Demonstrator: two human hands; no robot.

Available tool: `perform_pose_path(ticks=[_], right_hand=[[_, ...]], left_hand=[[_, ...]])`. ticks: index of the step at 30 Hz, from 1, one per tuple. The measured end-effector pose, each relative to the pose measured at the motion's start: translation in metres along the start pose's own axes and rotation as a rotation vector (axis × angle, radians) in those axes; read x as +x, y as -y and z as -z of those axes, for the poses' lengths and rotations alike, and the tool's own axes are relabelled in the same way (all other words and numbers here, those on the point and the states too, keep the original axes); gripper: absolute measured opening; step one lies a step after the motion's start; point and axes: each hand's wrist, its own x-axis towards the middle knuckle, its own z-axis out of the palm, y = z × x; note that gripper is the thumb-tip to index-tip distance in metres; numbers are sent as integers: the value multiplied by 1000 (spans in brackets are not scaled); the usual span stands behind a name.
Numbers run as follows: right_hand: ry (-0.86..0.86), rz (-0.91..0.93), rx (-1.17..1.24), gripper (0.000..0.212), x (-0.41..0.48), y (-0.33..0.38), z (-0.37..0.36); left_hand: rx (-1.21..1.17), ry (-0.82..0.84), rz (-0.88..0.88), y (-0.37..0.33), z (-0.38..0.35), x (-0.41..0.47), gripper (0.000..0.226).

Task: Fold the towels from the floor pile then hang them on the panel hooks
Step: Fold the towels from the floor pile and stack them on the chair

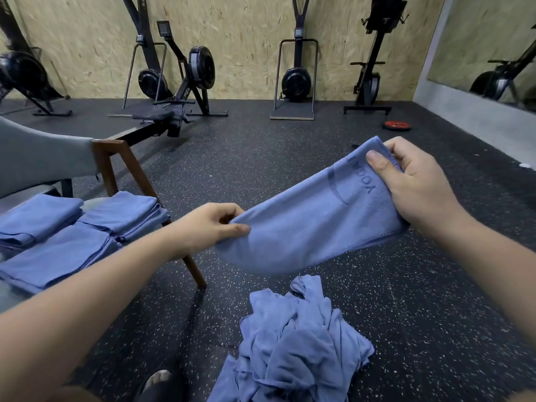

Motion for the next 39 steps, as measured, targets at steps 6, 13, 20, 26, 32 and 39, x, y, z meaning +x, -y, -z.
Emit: perform_pose_path(ticks=[6, 13, 20, 26, 32, 39], right_hand=[[-93, 6, 21, 24, 2, -10, 0], [-160, -11, -13, 27, 6, -18, 4], [-130, -58, -52, 27, 7, -36, 3], [-88, -52, -85, 26, 6, -42, -3], [-126, -92, -66, 28, 8, -51, -2], [-165, -171, -1, 32, 12, -66, 1]], left_hand=[[81, -308, -148, -5, 14, -2, 17], [214, -271, -261, -24, 12, -6, 20], [392, -34, -258, -28, 4, -6, 25], [650, 92, -282, -24, -4, -4, 29], [677, 32, -256, -11, -1, -5, 39], [383, -148, -373, -23, 3, -14, 15]])
